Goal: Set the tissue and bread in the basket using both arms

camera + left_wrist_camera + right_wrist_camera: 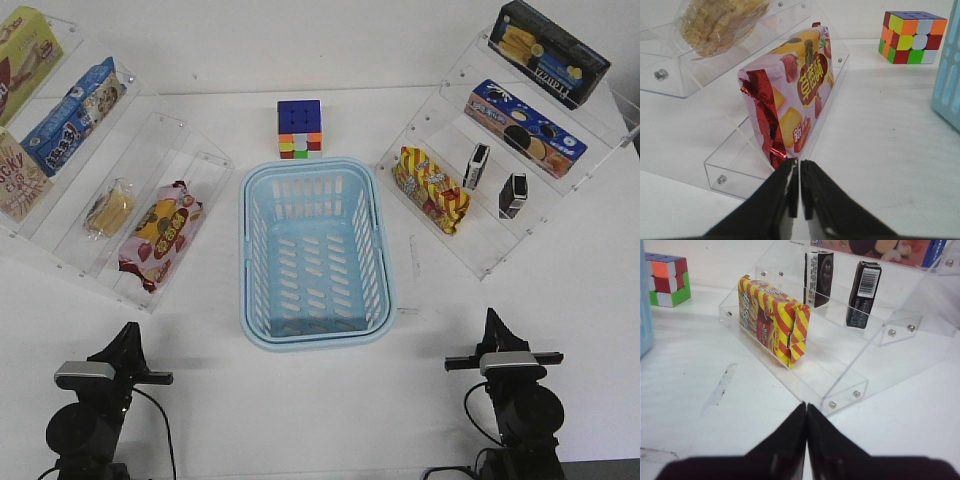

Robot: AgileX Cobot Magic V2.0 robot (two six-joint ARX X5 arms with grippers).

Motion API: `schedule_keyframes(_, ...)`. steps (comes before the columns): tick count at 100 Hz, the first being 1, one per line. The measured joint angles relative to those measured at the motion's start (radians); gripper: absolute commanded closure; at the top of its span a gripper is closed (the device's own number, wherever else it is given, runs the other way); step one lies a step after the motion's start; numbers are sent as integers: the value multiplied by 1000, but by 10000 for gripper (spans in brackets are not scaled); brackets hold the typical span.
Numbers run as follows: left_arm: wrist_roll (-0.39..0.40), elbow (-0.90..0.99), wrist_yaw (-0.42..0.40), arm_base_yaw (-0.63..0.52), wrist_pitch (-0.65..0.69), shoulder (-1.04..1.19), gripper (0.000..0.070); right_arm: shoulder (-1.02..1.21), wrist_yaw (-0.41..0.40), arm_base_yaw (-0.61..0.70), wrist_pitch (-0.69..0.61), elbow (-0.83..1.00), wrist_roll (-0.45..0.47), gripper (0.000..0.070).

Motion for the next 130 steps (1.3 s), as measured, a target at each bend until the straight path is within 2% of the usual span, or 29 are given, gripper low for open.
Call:
schedule_keyframes(86,0,0,0,0,0,0,699,0,-18,0,6,0,16,698)
schedule_keyframes(100,0,0,0,0,0,0,699,0,-38,0,56,0,106,699)
schedule_keyframes(113,0,0,0,0,0,0,699,0,-38,0,93,4,267,699)
schedule_keyframes(120,0,0,0,0,0,0,699,8,-29,0,69,42,330,699)
schedule_keyframes(130,0,0,0,0,0,0,699,84,13,0,6,166,373,699)
